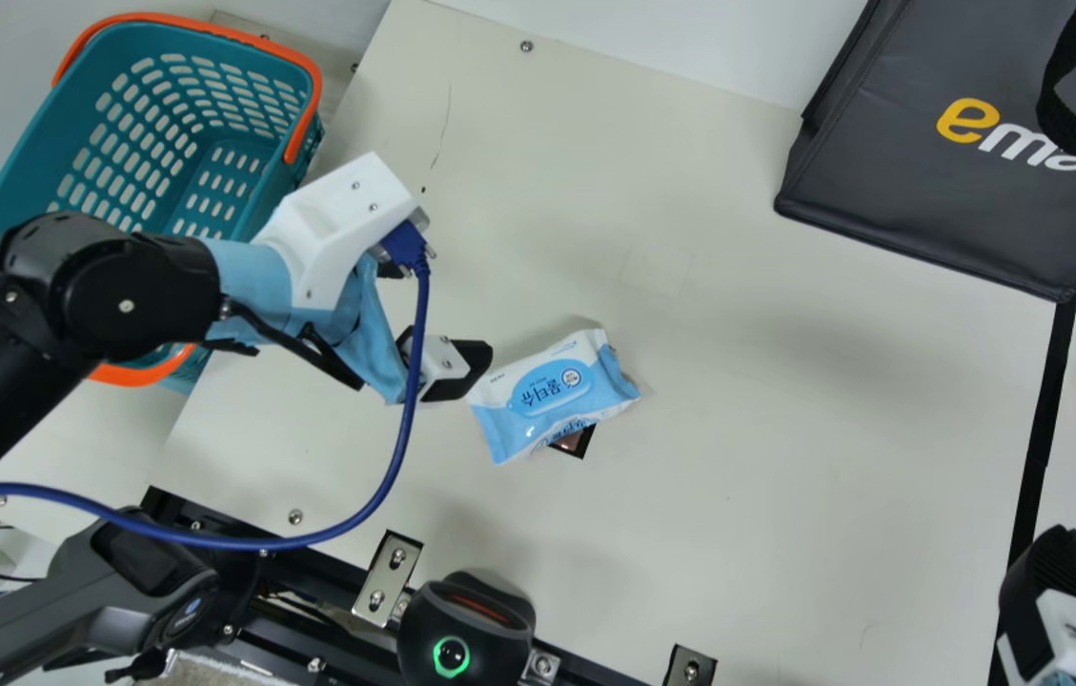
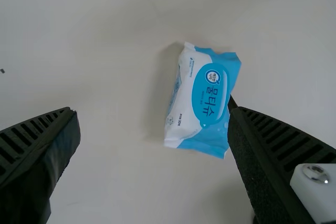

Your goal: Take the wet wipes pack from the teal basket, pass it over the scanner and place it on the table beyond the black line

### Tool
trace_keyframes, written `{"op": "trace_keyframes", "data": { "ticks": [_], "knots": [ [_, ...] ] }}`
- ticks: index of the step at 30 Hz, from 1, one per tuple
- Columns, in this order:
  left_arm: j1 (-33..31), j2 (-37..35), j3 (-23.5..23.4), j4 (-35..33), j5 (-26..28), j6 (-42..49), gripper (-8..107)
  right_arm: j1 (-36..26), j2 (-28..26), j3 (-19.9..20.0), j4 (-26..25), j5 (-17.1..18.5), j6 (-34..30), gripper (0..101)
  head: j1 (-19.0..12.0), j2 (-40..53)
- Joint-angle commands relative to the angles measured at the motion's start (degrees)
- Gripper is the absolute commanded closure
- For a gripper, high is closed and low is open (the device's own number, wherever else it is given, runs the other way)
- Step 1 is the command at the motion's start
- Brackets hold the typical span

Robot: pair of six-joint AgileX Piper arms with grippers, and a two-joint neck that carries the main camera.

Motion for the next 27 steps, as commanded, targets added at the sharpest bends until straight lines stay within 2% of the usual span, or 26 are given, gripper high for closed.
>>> {"op": "trace_keyframes", "data": {
  "ticks": [1, 13, 27],
  "knots": [
    [0.0, 0.0, 0.0, 0.0, 0.0, 0.0, 9, 0.0, 0.0, 0.0, 0.0, 0.0, 0.0, 6, -1.7, -3.7],
    [0.0, 0.0, 0.0, 0.0, 0.0, 0.0, 9, 0.0, 0.0, 0.0, 0.0, 0.0, 0.0, 6, -1.7, -19.7],
    [-1.6, 0.7, -0.5, 1.5, -0.5, -1.7, 9, 0.0, 0.0, 0.0, 0.0, 0.0, 0.0, 6, -1.7, -19.7]
  ]
}}
